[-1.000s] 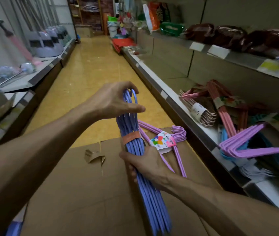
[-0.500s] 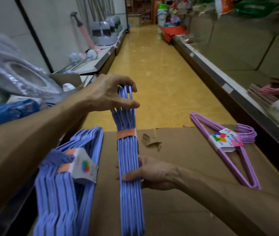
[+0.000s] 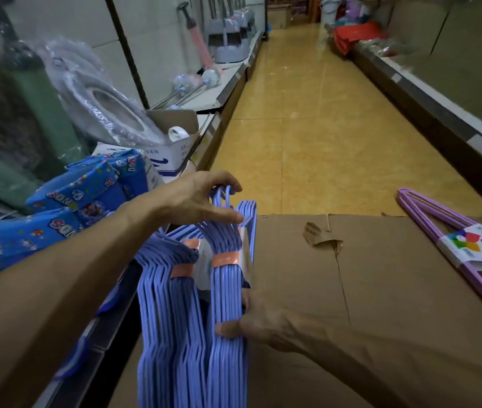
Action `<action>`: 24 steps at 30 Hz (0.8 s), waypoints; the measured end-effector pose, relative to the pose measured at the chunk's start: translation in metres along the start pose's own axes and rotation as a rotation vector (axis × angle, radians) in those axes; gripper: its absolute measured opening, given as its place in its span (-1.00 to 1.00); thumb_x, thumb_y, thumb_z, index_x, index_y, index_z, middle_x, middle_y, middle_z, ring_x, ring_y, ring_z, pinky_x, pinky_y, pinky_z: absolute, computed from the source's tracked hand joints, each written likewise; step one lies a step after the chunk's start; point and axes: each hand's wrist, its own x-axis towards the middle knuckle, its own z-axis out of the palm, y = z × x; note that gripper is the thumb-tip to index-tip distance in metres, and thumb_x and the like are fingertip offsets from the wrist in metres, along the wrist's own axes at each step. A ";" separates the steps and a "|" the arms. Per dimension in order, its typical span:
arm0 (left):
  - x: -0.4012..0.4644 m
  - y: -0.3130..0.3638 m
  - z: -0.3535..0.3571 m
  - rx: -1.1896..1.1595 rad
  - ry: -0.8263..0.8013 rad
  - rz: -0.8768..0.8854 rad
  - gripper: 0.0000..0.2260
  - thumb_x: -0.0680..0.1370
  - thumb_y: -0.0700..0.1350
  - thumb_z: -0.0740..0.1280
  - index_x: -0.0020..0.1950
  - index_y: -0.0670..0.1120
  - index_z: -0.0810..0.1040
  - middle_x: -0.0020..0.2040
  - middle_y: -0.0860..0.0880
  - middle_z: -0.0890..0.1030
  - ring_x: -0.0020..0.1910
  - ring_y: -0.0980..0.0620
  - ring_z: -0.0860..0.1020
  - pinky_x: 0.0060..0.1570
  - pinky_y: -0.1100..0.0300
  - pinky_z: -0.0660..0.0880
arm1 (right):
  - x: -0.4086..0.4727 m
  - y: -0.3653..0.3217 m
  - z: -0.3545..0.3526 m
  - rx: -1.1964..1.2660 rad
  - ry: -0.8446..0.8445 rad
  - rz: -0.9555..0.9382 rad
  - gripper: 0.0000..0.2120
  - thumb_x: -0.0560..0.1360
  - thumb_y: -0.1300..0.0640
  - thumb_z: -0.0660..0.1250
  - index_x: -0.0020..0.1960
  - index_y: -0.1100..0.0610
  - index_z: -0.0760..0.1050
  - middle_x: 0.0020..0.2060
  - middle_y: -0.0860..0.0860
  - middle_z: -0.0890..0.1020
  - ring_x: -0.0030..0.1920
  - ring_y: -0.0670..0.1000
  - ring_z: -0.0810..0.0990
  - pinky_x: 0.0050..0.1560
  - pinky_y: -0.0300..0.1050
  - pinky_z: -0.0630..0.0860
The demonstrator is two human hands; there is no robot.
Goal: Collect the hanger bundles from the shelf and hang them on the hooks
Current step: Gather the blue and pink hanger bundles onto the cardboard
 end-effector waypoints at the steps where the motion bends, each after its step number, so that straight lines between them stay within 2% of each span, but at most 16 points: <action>1: -0.001 -0.005 0.002 0.005 -0.014 -0.024 -0.51 0.43 0.21 0.45 0.30 0.10 0.50 0.20 0.09 0.55 0.16 0.12 0.52 0.06 0.35 0.45 | 0.003 0.002 0.005 -0.008 -0.003 0.006 -0.64 0.41 0.23 0.55 0.17 0.13 0.58 0.16 0.10 0.67 0.17 0.13 0.64 0.23 0.12 0.57; 4: -0.004 -0.019 0.010 0.059 -0.007 -0.081 -0.56 0.50 0.31 0.29 0.27 0.10 0.52 0.15 0.04 0.58 0.11 0.07 0.54 0.09 0.18 0.48 | 0.011 0.005 0.017 -0.050 -0.002 0.041 -0.62 0.42 0.19 0.55 0.20 0.08 0.56 0.21 0.09 0.64 0.22 0.16 0.60 0.27 0.14 0.53; 7: -0.008 -0.032 0.015 0.102 0.036 -0.098 -0.58 0.56 0.28 0.20 0.24 0.05 0.55 0.14 0.01 0.61 0.11 0.03 0.55 0.14 0.10 0.49 | 0.017 0.006 0.023 -0.114 -0.016 0.063 -0.50 0.43 0.10 0.55 0.33 0.10 0.52 0.26 0.05 0.60 0.27 0.16 0.56 0.31 0.15 0.50; 17: -0.007 -0.042 0.021 0.124 0.076 -0.082 -0.65 0.61 0.19 0.20 0.25 0.02 0.56 0.17 -0.01 0.62 0.11 0.03 0.56 0.13 0.09 0.50 | 0.019 0.004 0.017 -0.203 -0.039 0.014 -0.51 0.48 0.10 0.49 0.37 0.10 0.47 0.29 0.06 0.57 0.29 0.14 0.54 0.33 0.12 0.49; 19: -0.004 -0.038 0.020 0.033 0.106 -0.107 -0.66 0.60 0.18 0.23 0.25 0.02 0.56 0.15 0.02 0.61 0.11 0.07 0.57 0.11 0.14 0.51 | 0.013 0.004 0.013 -0.218 -0.046 -0.003 -0.55 0.48 0.07 0.49 0.33 0.10 0.48 0.22 0.02 0.60 0.23 0.09 0.57 0.29 0.00 0.51; 20: -0.003 -0.034 0.018 -0.060 0.140 -0.120 -0.67 0.60 0.16 0.25 0.25 0.02 0.56 0.14 0.04 0.61 0.10 0.10 0.57 0.08 0.19 0.51 | 0.007 0.004 0.009 -0.234 -0.037 -0.005 -0.59 0.48 0.04 0.49 0.27 0.09 0.49 0.13 -0.02 0.61 0.15 0.03 0.60 0.21 -0.08 0.53; 22: 0.002 -0.022 0.014 -0.217 0.224 -0.121 -0.71 0.60 0.12 0.27 0.24 0.01 0.56 0.11 0.04 0.61 0.06 0.17 0.56 -0.03 0.29 0.48 | -0.004 0.007 -0.003 -0.294 0.024 -0.002 -0.64 0.45 -0.03 0.51 0.14 0.06 0.47 -0.04 -0.06 0.59 0.01 -0.02 0.60 0.09 -0.10 0.58; 24: 0.009 -0.005 0.008 -0.272 0.294 -0.086 -0.73 0.62 0.07 0.27 0.23 -0.02 0.58 0.07 0.04 0.63 0.04 0.20 0.56 -0.09 0.33 0.45 | -0.018 0.010 -0.019 -0.318 0.094 0.014 -0.67 0.46 -0.03 0.50 0.12 0.08 0.50 -0.08 -0.03 0.60 -0.05 -0.05 0.60 0.05 -0.13 0.57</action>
